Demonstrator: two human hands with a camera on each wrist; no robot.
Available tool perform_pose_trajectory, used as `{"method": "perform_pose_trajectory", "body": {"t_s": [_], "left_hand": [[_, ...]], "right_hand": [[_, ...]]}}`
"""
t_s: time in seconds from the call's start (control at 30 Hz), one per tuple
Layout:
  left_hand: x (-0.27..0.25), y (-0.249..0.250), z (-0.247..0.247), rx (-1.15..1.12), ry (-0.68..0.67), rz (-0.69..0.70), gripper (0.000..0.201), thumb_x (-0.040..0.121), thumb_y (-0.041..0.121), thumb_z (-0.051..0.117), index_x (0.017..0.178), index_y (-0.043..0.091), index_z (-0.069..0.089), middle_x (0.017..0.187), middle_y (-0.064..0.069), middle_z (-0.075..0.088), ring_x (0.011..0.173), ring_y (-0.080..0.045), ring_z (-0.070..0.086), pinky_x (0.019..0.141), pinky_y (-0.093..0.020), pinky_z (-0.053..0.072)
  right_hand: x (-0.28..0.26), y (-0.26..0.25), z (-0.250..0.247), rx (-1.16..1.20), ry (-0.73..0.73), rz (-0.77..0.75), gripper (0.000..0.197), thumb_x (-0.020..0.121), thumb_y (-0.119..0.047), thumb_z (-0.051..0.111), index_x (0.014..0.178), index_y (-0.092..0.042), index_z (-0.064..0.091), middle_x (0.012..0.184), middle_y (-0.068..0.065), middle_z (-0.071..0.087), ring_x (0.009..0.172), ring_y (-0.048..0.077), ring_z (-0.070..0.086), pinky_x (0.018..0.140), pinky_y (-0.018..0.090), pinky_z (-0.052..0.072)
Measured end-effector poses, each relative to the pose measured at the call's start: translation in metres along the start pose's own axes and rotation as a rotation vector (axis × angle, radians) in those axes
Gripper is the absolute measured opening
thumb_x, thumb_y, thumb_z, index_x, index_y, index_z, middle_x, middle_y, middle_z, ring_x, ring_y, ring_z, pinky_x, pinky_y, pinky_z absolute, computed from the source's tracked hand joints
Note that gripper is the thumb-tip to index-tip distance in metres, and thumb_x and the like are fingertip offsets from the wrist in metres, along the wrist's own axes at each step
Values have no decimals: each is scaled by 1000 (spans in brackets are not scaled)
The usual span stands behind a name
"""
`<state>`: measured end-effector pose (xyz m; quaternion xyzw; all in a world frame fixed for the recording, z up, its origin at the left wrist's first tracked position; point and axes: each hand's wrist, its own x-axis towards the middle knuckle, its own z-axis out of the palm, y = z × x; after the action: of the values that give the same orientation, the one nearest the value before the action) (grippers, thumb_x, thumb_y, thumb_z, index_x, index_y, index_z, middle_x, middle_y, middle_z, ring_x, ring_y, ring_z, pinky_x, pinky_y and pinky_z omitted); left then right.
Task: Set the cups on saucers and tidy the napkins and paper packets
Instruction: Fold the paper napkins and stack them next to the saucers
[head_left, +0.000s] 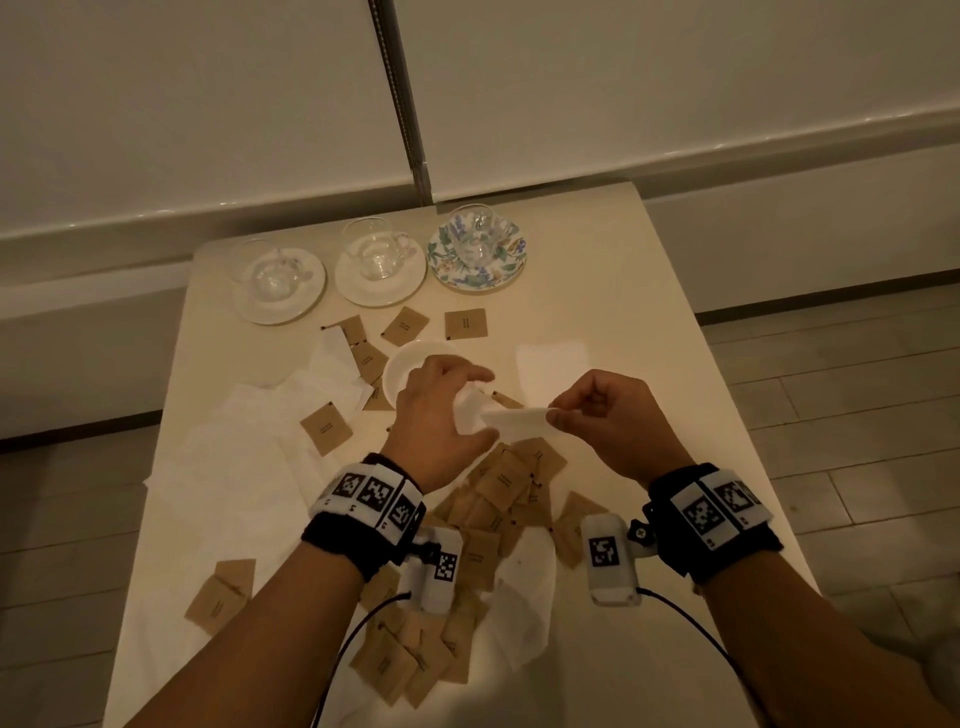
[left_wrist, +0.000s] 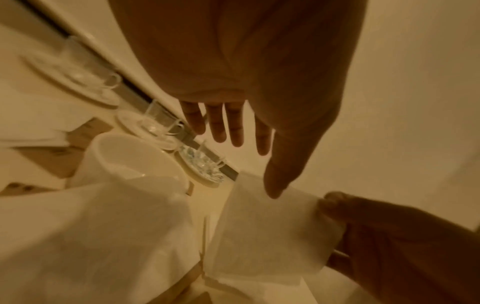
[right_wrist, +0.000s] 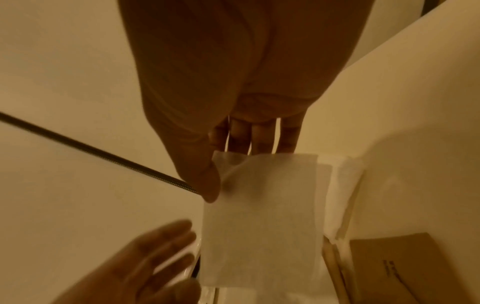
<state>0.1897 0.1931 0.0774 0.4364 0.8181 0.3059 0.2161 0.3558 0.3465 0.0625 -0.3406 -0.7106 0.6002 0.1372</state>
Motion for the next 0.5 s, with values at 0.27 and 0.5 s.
{"method": "perform_pose_trajectory", "body": {"t_s": [0.27,0.5], "left_hand": [[41,24,9,-72,-233,110,16,87,23,72,103,23,70,79,13,70,79,-2,63,79,-25,51],[60,12,19,-421,-102,-109,12,81,16,79,81,26,71,74,3,72,70,-10,68,68,-28,58]], "right_hand": [[24,-25,-1,-108,-152,-85,15,78,0,77,80,-9,65,73,5,68,68,22,67,71,39,56],[32,0,-11,-53,-59,75,39,74,-19,84,108,-15,64,100,2,69,90,16,66,77,32,58]]}}
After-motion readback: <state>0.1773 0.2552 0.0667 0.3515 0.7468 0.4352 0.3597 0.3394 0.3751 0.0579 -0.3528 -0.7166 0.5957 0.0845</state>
